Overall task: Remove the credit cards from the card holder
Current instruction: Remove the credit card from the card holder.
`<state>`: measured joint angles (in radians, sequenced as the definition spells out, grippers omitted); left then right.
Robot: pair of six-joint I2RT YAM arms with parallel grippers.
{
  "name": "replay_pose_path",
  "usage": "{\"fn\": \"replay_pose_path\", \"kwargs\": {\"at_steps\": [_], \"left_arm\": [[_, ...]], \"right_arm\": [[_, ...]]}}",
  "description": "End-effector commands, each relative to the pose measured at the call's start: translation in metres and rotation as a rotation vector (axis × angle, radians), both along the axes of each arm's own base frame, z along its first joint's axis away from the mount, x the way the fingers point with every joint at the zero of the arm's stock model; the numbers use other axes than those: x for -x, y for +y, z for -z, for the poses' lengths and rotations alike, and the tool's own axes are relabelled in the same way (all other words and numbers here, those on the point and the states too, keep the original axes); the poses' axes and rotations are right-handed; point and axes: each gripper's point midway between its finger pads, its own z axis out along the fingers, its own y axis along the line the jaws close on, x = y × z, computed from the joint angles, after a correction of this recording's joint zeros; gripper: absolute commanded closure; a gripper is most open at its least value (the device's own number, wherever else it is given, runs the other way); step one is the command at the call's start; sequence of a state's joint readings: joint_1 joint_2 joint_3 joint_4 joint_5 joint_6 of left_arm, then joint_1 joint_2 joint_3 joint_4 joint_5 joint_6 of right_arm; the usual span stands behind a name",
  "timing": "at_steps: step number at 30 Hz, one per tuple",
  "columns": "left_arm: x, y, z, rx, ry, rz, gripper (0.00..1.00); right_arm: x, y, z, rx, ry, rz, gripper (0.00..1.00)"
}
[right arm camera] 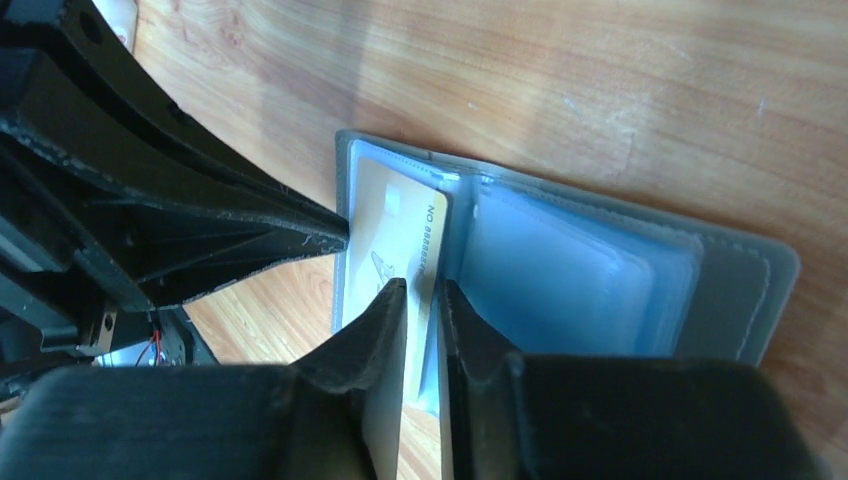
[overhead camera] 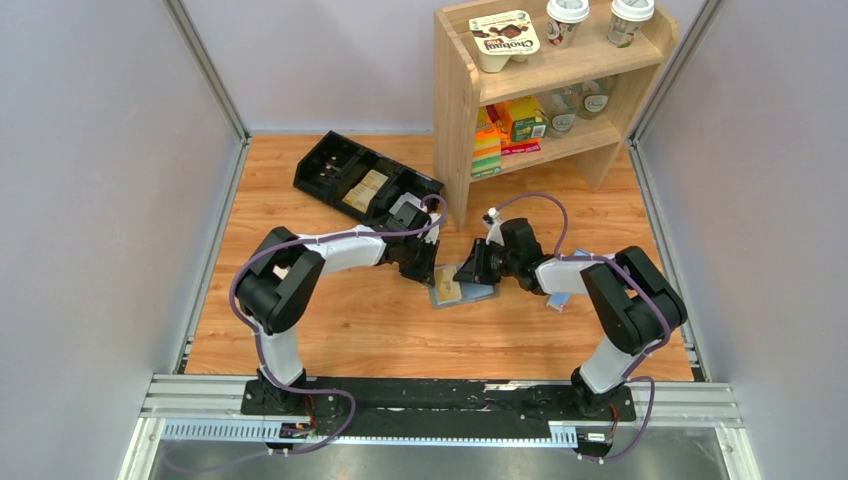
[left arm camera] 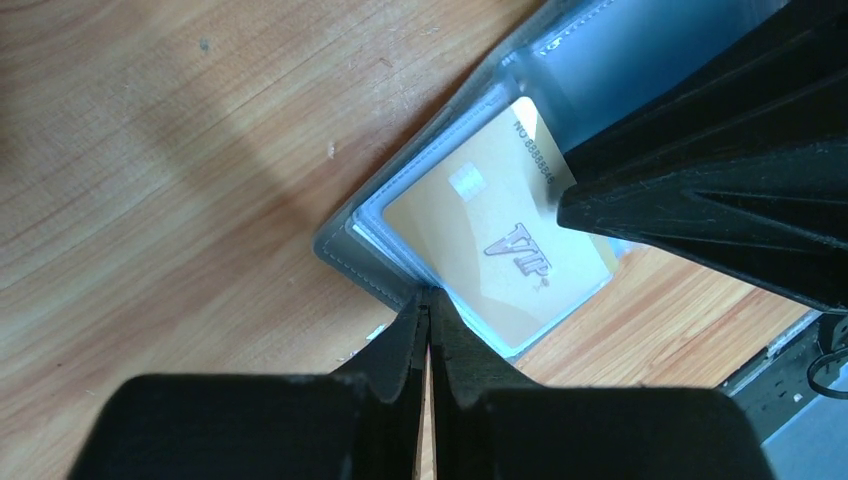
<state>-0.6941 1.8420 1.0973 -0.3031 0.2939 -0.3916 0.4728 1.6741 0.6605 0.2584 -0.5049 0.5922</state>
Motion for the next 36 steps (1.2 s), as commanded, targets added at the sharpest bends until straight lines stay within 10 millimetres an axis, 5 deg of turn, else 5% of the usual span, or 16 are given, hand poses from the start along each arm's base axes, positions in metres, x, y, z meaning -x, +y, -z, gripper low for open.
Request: {"fn": "replay_pose_path", "kwargs": {"at_steps": [1, 4, 10, 18, 25, 36], "left_arm": [[0.006, 0.015, 0.014, -0.080, 0.009, -0.010, 0.93], [0.006, 0.018, 0.015, -0.097, 0.004, -0.011, 0.94], [0.006, 0.020, 0.016, -0.108, 0.004, -0.009, 0.94], [0.007, 0.017, 0.017, -0.097, 0.011, -0.010, 0.95], [0.009, 0.018, 0.022, -0.112, 0.021, -0.004, 0.95], [0.019, 0.040, 0.040, -0.241, 0.062, -0.013, 1.00]], "right_arm": [[0.010, 0.020, -0.038, -0.143, -0.059, -0.089, 0.87], [0.013, 0.022, -0.042, -0.167, -0.064, -0.109, 1.00], [0.020, 0.026, -0.032, -0.192, -0.020, -0.140, 1.00], [0.023, 0.033, -0.012, -0.226, 0.076, -0.159, 0.87], [0.025, 0.042, -0.018, -0.277, 0.102, -0.208, 0.77], [0.026, 0.031, -0.035, -0.348, 0.071, -0.211, 0.85]]}}
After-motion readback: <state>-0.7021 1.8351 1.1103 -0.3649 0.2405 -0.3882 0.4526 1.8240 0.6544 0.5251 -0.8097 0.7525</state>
